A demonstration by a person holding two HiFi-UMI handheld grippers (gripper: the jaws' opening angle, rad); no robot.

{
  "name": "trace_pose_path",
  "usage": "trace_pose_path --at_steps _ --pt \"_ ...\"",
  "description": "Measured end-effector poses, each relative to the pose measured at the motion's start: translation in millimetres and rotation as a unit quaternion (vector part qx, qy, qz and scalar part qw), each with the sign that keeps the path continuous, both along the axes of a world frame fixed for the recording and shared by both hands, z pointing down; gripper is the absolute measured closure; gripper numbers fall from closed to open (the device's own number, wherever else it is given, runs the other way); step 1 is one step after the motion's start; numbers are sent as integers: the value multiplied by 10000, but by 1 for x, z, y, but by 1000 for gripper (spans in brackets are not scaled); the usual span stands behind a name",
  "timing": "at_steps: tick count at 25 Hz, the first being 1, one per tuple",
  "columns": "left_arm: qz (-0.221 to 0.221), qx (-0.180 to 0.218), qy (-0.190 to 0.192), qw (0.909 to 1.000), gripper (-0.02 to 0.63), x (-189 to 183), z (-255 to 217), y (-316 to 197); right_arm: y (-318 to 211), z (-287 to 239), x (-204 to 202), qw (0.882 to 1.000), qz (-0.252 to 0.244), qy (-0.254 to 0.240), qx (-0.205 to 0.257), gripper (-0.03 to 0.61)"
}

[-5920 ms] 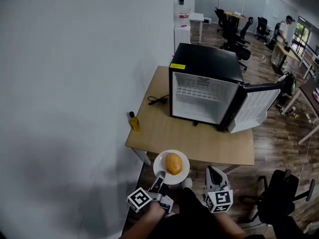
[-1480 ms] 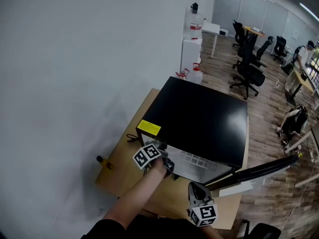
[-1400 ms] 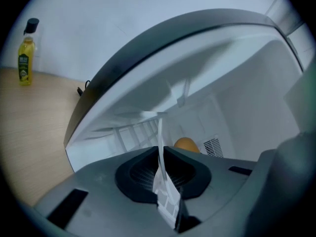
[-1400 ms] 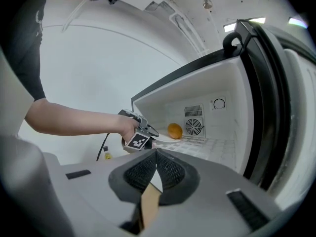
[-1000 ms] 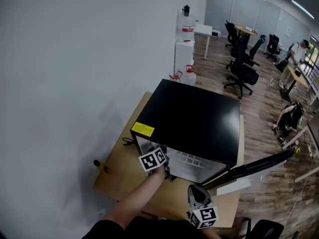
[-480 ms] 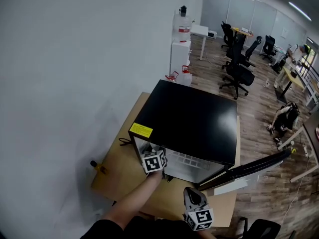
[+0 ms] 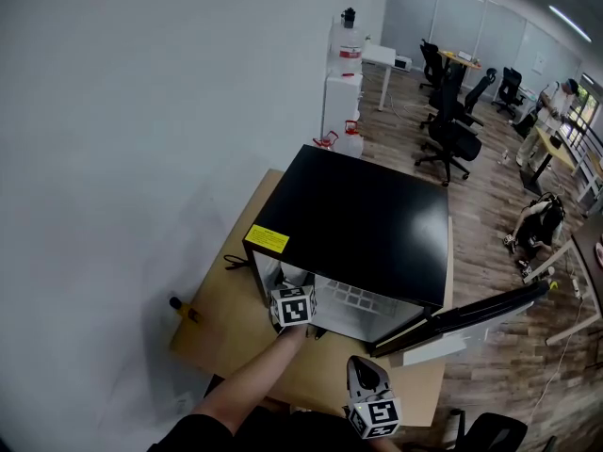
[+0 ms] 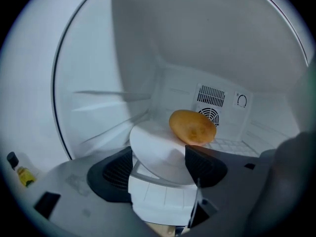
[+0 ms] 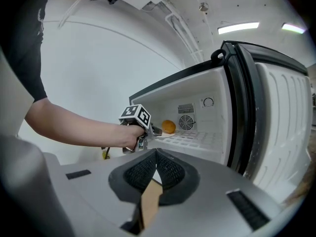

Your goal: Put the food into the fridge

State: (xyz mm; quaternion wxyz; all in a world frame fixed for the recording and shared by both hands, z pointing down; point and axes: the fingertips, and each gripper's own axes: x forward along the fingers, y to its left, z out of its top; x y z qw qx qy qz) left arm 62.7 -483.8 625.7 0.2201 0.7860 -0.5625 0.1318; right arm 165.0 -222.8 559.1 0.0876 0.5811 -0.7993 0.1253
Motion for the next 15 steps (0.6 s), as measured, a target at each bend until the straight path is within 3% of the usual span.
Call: trace_pose_path --at_steps 8,15 --pt "95 81 -144 9998 301 0 0 -3 13 1 6 9999 119 -8 3 518" --pt "209 159 -22 9997 281 4 1 -3 19 5 3 9999 138 -34 -60 518"
